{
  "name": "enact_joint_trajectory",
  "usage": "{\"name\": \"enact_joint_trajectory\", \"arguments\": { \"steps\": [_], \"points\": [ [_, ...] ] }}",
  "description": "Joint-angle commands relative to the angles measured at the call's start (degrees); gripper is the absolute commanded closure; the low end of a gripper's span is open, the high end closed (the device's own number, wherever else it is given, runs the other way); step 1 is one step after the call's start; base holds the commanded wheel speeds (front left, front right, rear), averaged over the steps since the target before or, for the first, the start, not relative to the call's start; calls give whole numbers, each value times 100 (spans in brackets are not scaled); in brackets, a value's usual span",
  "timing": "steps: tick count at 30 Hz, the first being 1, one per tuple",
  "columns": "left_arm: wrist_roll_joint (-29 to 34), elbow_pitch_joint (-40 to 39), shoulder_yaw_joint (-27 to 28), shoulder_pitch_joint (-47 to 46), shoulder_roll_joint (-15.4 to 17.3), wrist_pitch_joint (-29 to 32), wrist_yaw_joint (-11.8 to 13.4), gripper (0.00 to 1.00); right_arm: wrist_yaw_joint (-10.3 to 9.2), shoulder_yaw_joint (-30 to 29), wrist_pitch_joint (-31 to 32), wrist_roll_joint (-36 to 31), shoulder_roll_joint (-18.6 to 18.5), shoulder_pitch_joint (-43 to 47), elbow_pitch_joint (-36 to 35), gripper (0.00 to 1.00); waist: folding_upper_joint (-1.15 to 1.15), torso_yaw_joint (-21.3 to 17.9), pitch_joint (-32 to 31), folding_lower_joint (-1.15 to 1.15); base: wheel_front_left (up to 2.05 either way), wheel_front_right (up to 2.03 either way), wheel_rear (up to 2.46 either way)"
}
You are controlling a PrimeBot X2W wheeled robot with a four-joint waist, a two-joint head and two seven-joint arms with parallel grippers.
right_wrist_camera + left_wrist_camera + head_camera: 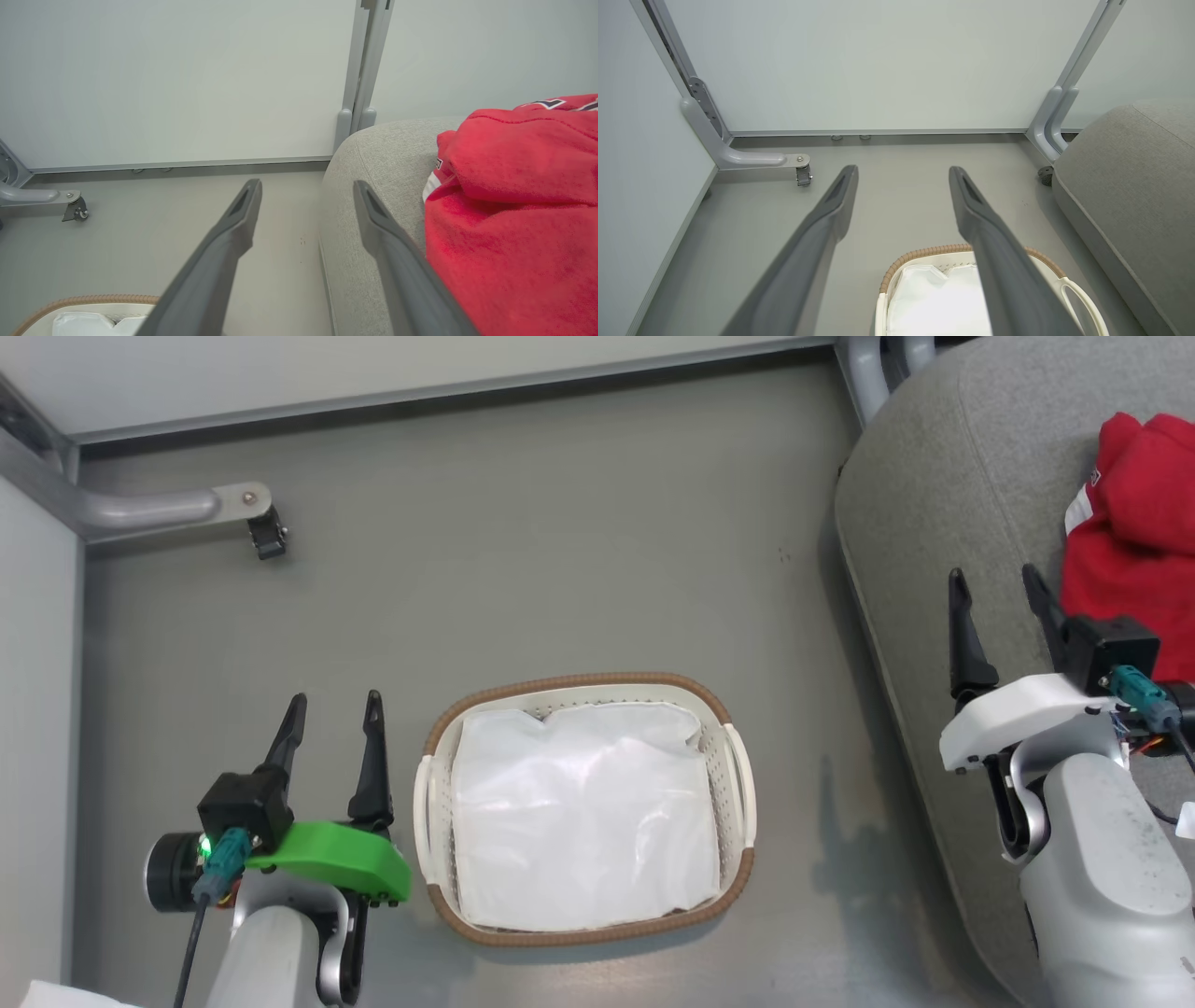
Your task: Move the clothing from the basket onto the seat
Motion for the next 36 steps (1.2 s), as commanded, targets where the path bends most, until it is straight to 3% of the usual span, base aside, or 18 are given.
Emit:
{"name": "enact_joint_trajectory", "arguments": {
  "steps": [1,21,36],
  "points": [
    [86,-18,69,161,4,-2,20,0,-8,50,-12,31,11,119,8,0,0,268,-336,0,0,0,0],
    [129,-422,397,1157,-2,-2,198,0,-8,390,-12,149,271,978,-59,0,0,350,-1171,0,0,0,0],
    [77,-707,393,1665,-2,-2,113,0,-8,586,-12,368,305,1481,-302,0,0,355,-1472,0,0,0,0]
  ]
}}
